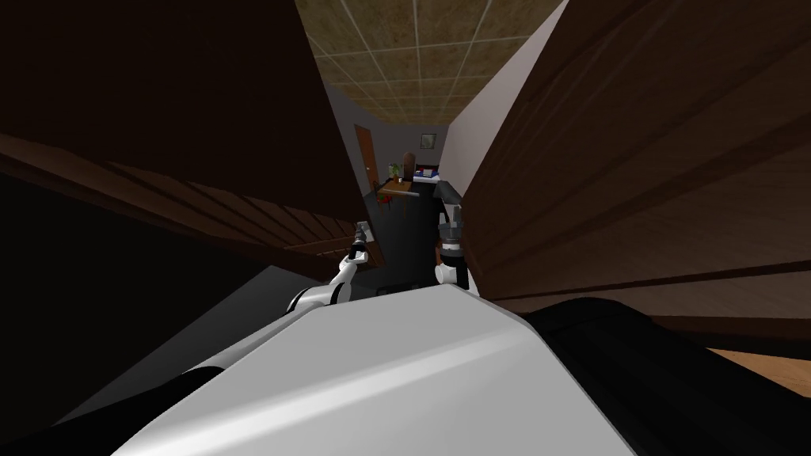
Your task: Push the door open
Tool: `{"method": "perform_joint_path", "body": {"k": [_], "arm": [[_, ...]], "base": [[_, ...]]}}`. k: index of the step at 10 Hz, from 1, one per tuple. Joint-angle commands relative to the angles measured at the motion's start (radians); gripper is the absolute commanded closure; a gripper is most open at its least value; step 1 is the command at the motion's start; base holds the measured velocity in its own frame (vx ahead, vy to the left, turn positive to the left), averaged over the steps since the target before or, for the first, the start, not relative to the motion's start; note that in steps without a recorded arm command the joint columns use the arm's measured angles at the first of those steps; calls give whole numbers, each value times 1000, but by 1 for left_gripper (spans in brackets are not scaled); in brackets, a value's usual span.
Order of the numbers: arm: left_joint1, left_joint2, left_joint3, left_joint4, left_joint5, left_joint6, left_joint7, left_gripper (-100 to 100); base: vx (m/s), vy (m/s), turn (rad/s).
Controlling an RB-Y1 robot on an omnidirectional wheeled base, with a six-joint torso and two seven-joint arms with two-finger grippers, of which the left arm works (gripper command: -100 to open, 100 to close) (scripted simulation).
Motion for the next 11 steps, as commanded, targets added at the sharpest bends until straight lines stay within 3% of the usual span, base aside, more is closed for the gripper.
{"method": "perform_joint_path", "body": {"k": [1,2,7,11], "arm": [[0,0,0,0,0,0,0,-100],[0,0,0,0,0,0,0,100],[0,0,0,0,0,0,0,100],[6,16,29,5,12,2,-10,100]], "base": [[89,7,-4],[-12,-2,5],[-17,-1,0],[148,-58,44]]}}
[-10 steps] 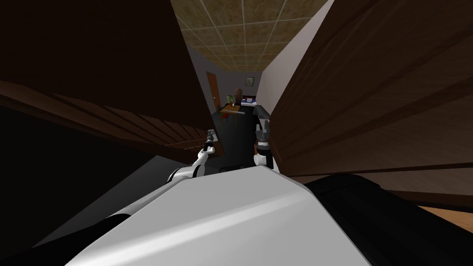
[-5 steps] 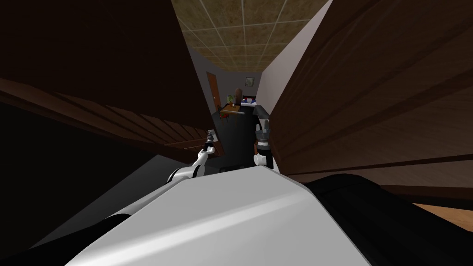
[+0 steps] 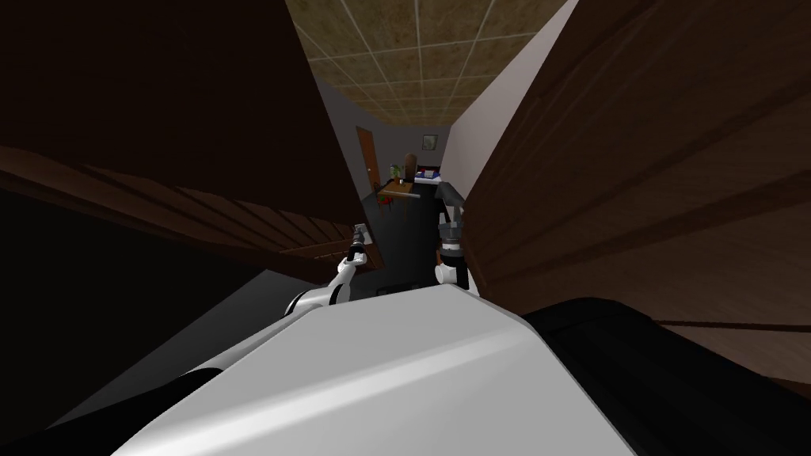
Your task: Push the door open
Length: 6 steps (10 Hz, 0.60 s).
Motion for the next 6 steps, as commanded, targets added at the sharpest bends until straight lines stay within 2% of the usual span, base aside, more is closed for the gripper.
{"method": "perform_joint_path", "body": {"k": [1,3,6], "arm": [[-15,15,15,11,6,-4,-3,100],[-13,22,26,12,11,-4,-7,100],[-8,42,62,15,26,-3,-18,100]], "base": [[201,-31,43],[190,-57,38],[213,-74,61]]}}
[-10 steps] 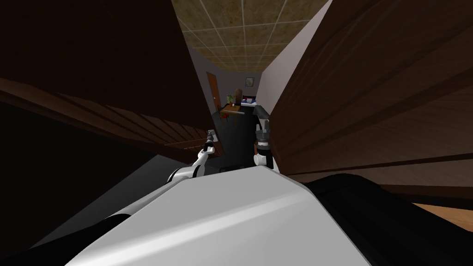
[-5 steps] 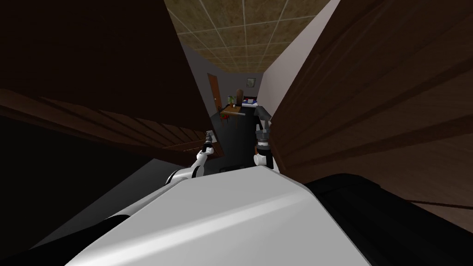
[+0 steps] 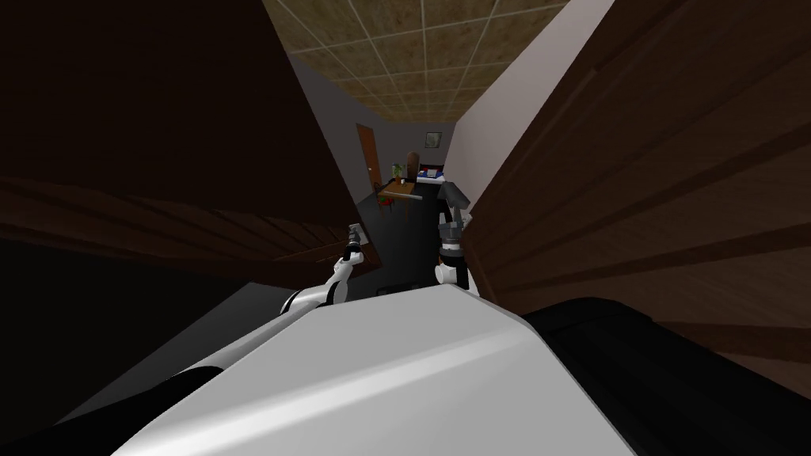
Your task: Push the door open
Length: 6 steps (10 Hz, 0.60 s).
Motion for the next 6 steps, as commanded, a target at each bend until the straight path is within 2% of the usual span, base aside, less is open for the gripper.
{"method": "perform_joint_path", "body": {"k": [1,6], "arm": [[21,9,10,-34,3,11,-3,100],[29,40,67,-28,26,12,-21,100]], "base": [[120,-50,39],[179,-95,66]]}}
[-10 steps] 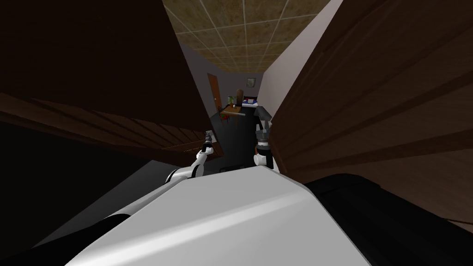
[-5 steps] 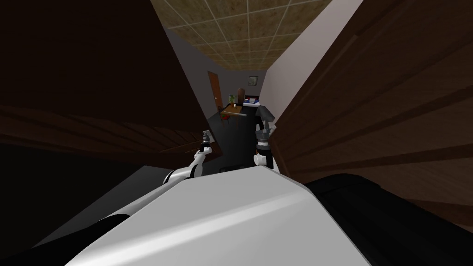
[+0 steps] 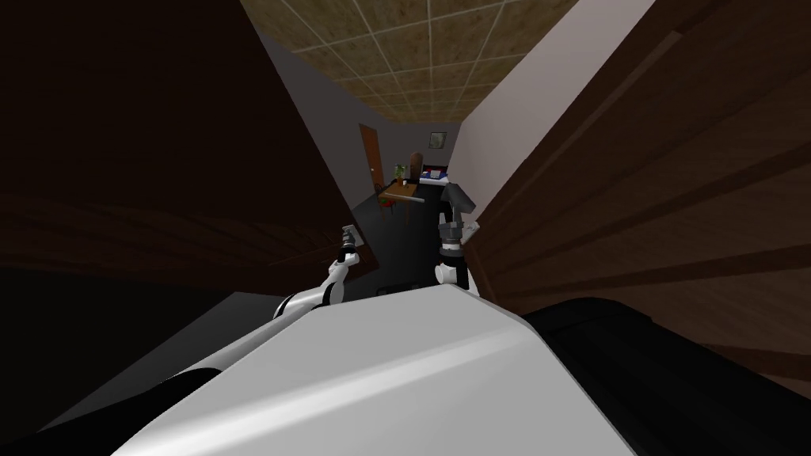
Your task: Push the door open
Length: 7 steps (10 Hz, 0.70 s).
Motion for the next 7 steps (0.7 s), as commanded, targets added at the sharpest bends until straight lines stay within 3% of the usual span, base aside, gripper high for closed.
{"method": "perform_joint_path", "body": {"k": [1,4,5,7], "arm": [[9,13,26,-16,9,2,-13,100],[9,13,26,-16,9,2,-13,100],[11,24,47,-14,17,2,-20,100],[11,24,47,-14,17,2,-20,100]], "base": [[216,-69,90],[69,-7,2],[93,-74,40],[100,-58,56]]}}
